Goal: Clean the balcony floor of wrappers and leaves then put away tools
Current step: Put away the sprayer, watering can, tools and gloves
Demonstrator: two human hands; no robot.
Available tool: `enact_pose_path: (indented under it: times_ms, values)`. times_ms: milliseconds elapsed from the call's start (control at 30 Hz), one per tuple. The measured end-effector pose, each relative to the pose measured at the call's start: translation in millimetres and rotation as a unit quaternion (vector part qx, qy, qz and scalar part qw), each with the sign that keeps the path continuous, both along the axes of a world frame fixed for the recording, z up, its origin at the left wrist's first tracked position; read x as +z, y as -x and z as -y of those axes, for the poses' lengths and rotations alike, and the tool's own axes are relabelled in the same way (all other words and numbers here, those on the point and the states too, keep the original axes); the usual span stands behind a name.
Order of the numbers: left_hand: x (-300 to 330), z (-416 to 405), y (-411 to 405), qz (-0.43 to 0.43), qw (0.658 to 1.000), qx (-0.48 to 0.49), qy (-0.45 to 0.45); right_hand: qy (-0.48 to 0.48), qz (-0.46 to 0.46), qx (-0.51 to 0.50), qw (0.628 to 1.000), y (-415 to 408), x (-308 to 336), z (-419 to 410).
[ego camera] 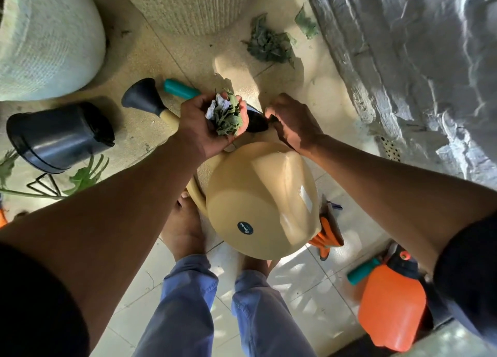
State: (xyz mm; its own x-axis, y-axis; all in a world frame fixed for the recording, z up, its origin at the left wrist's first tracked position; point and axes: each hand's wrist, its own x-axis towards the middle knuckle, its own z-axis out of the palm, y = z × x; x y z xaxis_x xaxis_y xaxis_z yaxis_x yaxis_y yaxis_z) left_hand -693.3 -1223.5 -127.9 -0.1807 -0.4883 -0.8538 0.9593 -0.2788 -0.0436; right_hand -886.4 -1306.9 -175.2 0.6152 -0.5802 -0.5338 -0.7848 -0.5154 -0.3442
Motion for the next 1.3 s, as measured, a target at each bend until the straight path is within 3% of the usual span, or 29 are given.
enact_pose_path:
  times_ms: [67,167,267,367,567,700,833,967,1100,1200,1300]
  values:
    - [-3.2,-1.1,0.1,0.001,1.000,-0.002,-0.008,0.015,0.007,-0.043,0.999,6.5,-2.1,-2.3]
    - [-9.3,-2.5,0.1,0.011,1.000,-0.015,-0.018,0.018,0.044,-0.190,0.981,16.2,0.8,-2.4]
    - [-9.0,-1.6,2.2,0.025,0.999,-0.027,-0.022,-0.014,0.111,-0.353,0.929,15.2,14.9,1.3]
    - [-3.1,3.1,6.1,0.024,0.999,-0.018,-0.043,-0.087,0.217,-0.434,0.870,-1.9,48.3,3.4]
    - [18.0,17.2,16.4,0.073,0.995,-0.057,-0.043,-0.171,0.327,-0.392,0.843,-35.9,113.3,-5.0]
    - [26.6,23.2,20.8,0.064,0.995,-0.066,-0.049,-0.068,0.301,-0.247,0.919,-52.4,113.8,-15.7]
    - [18.0,22.6,18.9,0.071,0.993,-0.057,-0.075,0.076,0.199,-0.093,0.973,-63.4,103.9,-26.5]
    - [11.4,25.3,17.2,0.082,0.991,-0.068,-0.079,0.078,0.153,-0.147,0.974,-67.6,106.2,-31.7]
    - [16.7,27.5,16.8,0.074,0.996,-0.029,-0.047,0.100,0.240,-0.061,0.964,-60.0,121.9,-30.4]
    - [13.4,32.7,15.2,0.056,0.997,-0.001,-0.046,0.133,0.293,-0.137,0.937,-54.5,120.9,-12.4]
    - [6.6,40.2,10.9,0.060,0.997,-0.019,-0.035,0.181,0.228,-0.165,0.942,-47.4,93.0,19.5]
